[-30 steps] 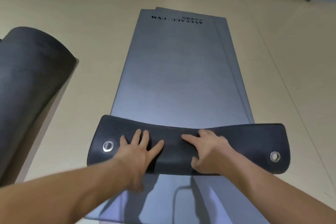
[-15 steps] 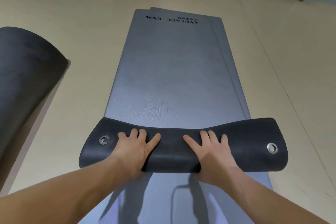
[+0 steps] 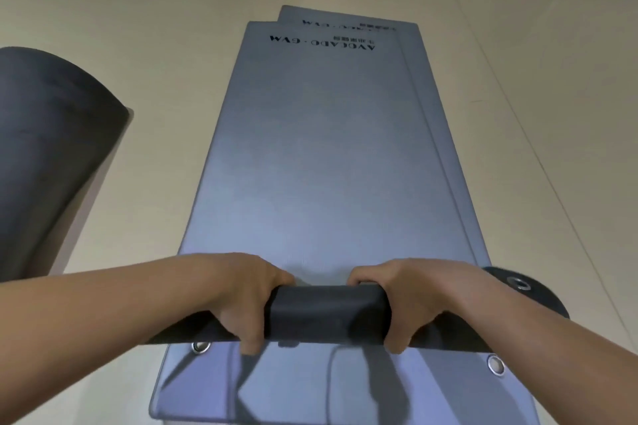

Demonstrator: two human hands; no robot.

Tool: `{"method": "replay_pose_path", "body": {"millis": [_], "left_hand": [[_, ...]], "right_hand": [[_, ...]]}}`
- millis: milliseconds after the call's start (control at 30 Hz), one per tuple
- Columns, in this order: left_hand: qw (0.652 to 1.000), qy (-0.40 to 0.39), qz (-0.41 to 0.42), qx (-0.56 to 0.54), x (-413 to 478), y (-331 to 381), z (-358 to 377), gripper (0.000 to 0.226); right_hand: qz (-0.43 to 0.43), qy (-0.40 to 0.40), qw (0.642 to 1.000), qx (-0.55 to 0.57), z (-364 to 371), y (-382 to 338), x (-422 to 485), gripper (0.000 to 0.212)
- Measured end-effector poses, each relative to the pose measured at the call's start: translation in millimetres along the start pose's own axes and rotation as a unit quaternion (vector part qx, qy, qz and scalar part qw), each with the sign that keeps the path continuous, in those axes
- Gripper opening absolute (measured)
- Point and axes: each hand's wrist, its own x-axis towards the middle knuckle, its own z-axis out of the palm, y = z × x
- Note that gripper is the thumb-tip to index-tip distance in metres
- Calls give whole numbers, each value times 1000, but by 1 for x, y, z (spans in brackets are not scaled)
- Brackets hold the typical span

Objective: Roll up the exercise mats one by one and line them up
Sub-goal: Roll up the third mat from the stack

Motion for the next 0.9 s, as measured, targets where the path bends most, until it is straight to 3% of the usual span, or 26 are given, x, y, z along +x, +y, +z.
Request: {"method": "replay_pose_path", "body": {"millis": [100, 233, 300, 367, 400, 433, 533, 567, 633, 700, 800, 833, 900], "left_hand": [[997, -34, -6, -63, 17, -17, -5, 59], [993, 112, -25, 8, 22, -39, -24, 113], [972, 212, -42, 95, 15, -38, -22, 106], [918, 330, 11, 218, 16, -32, -3, 82], [897, 353, 12, 265, 16, -26, 10, 75], [881, 364, 21, 303, 15, -19, 21, 76], [934, 238, -56, 260, 32, -11, 46, 124], [941, 212, -79, 251, 37, -10, 46, 133], [936, 241, -82, 245, 52, -17, 46, 142], [935, 262, -86, 222, 65, -27, 39, 141], [928, 308, -58, 199, 77, -35, 23, 128], [928, 314, -47, 193, 79, -37, 19, 123], [934, 307, -37, 180, 83, -40, 11, 116]], "right_hand": [[5, -74, 997, 24, -9, 7, 36, 73], [7, -62, 996, 66, -39, 19, 58, 77], [20, -41, 994, 102, -52, 26, 67, 76], [30, -8, 994, 105, -60, 31, 74, 93], [36, 20, 994, 98, -63, 32, 75, 104], [40, 53, 993, 93, -66, 32, 75, 112], [52, 191, 978, 63, -72, 29, 68, 115], [60, 236, 969, 31, -72, 24, 63, 109], [56, 295, 954, -27, -66, 8, 50, 87], [40, 277, 958, -65, -51, -8, 41, 83], [84, 207, 963, -147, -20, -27, 45, 133], [101, 211, 956, -179, -9, -27, 53, 142], [105, 250, 936, -224, 6, -20, 71, 141]]}}
